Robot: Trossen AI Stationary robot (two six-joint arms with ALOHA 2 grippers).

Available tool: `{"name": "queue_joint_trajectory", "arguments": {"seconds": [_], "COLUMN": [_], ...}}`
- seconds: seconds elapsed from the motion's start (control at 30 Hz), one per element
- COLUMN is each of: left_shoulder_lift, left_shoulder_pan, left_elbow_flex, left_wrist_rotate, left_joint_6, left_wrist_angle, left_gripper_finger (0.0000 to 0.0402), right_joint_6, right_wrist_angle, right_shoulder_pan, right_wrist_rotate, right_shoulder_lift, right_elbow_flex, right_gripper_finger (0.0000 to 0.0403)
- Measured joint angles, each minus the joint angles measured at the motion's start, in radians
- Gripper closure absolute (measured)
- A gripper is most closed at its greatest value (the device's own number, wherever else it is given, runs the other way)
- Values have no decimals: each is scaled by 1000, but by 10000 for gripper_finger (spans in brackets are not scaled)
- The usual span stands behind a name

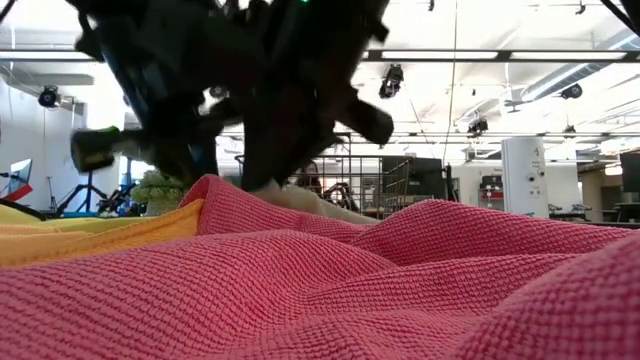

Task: Fold microfiber towels
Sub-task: Fold the green towel

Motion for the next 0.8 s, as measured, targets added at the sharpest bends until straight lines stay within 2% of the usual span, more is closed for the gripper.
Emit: {"name": "queue_joint_trajectory", "arguments": {"seconds": [0.23, 0.43, 0.63, 0.8], "left_shoulder_lift": [-127, -188, -169, -82], "left_shoulder_pan": [-53, -78, -76, -71], "left_elbow_flex": [106, 168, 180, 180], "left_wrist_rotate": [-7, -10, -18, -27], "left_joint_6": [-3, -3, 6, 23], "left_wrist_angle": [-240, -351, -258, -164], "left_gripper_finger": [401, 401, 401, 401], "right_joint_6": [77, 136, 303, 501], "right_wrist_angle": [-6, -63, -240, -354], "right_shoulder_pan": [12, 30, 40, 51], "right_wrist_rotate": [-8, 62, 89, 112], "right_shoulder_lift": [-7, -9, -11, -11], "right_elbow_flex": [126, 222, 235, 219], "right_gripper_finger": [394, 394, 394, 394]}}
